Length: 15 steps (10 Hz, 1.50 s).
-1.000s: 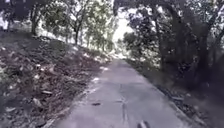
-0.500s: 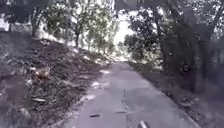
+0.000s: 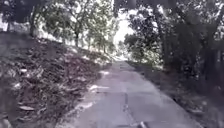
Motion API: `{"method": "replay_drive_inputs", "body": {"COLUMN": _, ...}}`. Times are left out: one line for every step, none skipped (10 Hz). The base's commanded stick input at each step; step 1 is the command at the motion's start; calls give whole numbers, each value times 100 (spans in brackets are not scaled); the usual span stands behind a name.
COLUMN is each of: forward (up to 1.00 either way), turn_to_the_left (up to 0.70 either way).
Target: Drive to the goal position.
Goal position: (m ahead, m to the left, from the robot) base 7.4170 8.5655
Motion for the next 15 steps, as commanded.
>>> {"method": "replay_drive_inputs", "body": {"forward": 50, "turn_to_the_left": 0}}
{"method": "replay_drive_inputs", "body": {"forward": 50, "turn_to_the_left": 0}}
{"method": "replay_drive_inputs", "body": {"forward": 50, "turn_to_the_left": 0}}
{"method": "replay_drive_inputs", "body": {"forward": 50, "turn_to_the_left": 0}}
{"method": "replay_drive_inputs", "body": {"forward": 50, "turn_to_the_left": 0}}
{"method": "replay_drive_inputs", "body": {"forward": 50, "turn_to_the_left": 0}}
{"method": "replay_drive_inputs", "body": {"forward": 50, "turn_to_the_left": 0}}
{"method": "replay_drive_inputs", "body": {"forward": 50, "turn_to_the_left": 0}}
{"method": "replay_drive_inputs", "body": {"forward": 50, "turn_to_the_left": 0}}
{"method": "replay_drive_inputs", "body": {"forward": 50, "turn_to_the_left": 0}}
{"method": "replay_drive_inputs", "body": {"forward": 50, "turn_to_the_left": 0}}
{"method": "replay_drive_inputs", "body": {"forward": 50, "turn_to_the_left": 0}}
{"method": "replay_drive_inputs", "body": {"forward": 50, "turn_to_the_left": 0}}
{"method": "replay_drive_inputs", "body": {"forward": 50, "turn_to_the_left": 0}}
{"method": "replay_drive_inputs", "body": {"forward": 50, "turn_to_the_left": 0}}
